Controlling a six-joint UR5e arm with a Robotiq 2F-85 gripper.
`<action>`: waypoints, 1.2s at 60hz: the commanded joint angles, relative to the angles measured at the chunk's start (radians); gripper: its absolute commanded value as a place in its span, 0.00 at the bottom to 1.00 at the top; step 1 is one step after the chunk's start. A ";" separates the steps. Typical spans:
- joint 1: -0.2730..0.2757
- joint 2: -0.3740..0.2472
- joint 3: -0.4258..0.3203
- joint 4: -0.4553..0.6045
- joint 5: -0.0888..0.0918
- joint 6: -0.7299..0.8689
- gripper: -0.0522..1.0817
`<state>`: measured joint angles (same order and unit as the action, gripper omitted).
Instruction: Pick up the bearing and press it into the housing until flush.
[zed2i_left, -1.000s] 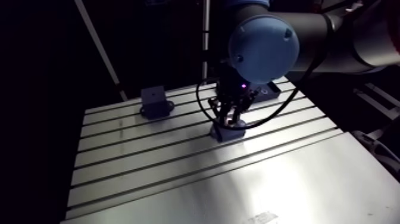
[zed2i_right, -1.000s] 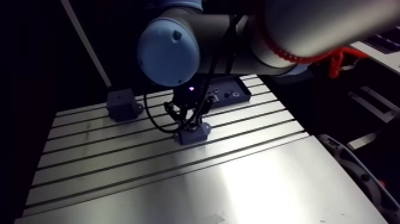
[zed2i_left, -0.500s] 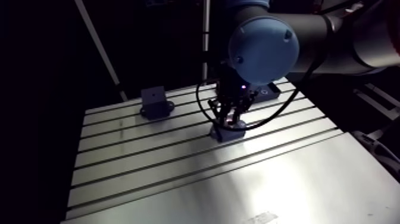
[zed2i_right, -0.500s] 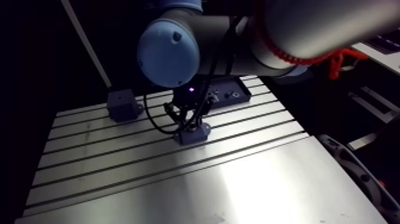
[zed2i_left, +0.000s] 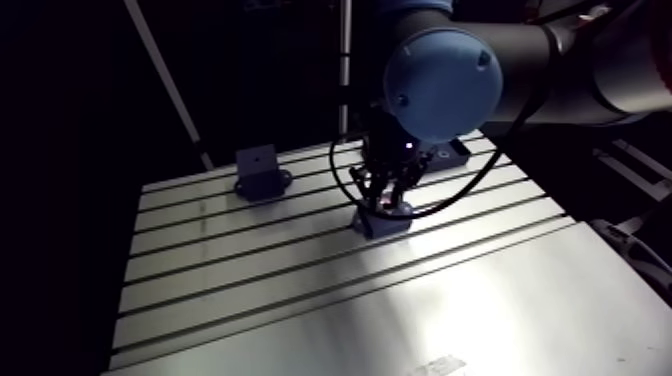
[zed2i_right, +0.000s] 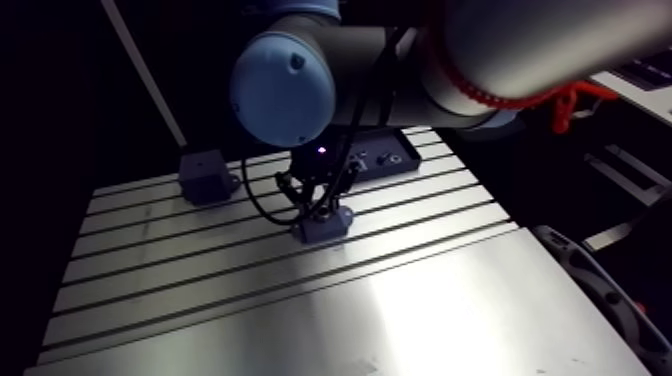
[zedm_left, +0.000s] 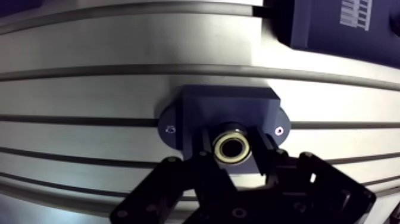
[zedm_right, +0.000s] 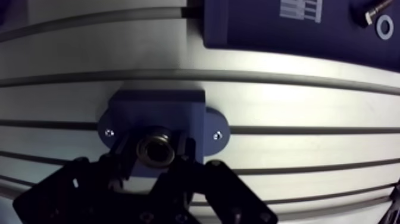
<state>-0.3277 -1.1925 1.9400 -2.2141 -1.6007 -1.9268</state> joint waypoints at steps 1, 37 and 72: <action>-0.001 0.000 0.001 0.000 0.000 0.001 0.69; 0.001 0.000 0.000 0.000 0.000 0.001 0.69; 0.001 0.000 -0.002 0.000 0.000 0.002 0.68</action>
<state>-0.3268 -1.1926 1.9397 -2.2144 -1.6007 -1.9261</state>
